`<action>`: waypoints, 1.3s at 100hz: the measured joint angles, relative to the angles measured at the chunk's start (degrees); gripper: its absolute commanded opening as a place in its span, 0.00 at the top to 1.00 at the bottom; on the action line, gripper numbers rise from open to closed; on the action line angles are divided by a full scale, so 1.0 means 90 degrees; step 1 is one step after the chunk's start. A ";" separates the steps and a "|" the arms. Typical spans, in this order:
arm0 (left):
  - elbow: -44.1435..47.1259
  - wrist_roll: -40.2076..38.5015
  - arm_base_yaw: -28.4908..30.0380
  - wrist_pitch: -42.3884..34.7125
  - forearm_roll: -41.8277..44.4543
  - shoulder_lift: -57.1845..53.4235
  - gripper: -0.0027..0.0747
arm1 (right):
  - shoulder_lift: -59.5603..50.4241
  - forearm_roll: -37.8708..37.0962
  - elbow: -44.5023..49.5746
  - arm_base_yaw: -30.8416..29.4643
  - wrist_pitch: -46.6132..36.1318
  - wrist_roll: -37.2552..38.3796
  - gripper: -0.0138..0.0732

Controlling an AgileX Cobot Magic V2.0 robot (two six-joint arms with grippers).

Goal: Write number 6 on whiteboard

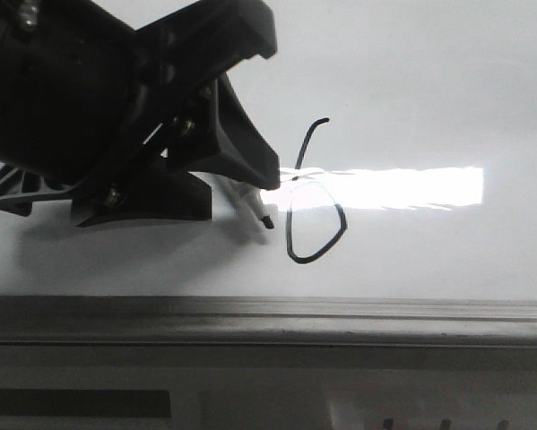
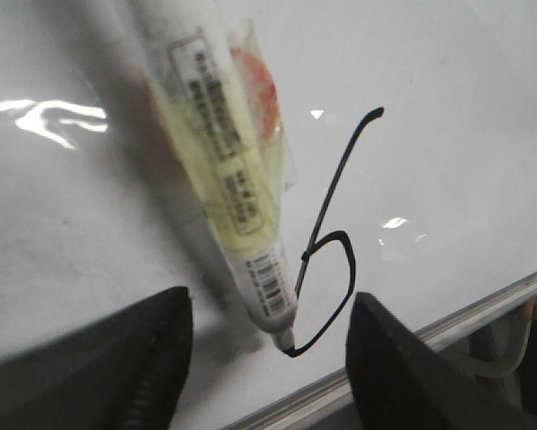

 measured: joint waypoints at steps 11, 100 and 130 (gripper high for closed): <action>-0.0011 -0.0005 -0.0015 0.0032 0.0000 0.0000 0.27 | 0.0000 0.0000 0.0000 0.0000 -0.0013 0.0000 0.92; 0.0312 -0.0077 0.0220 -0.0229 0.0142 -0.1290 0.29 | 0.0000 0.0115 0.0000 0.0000 -0.0213 0.0000 0.92; 0.0352 -0.0077 0.0229 0.0038 0.0951 -0.2959 0.64 | -0.0289 0.0299 0.0000 0.0000 -0.0213 0.0000 0.92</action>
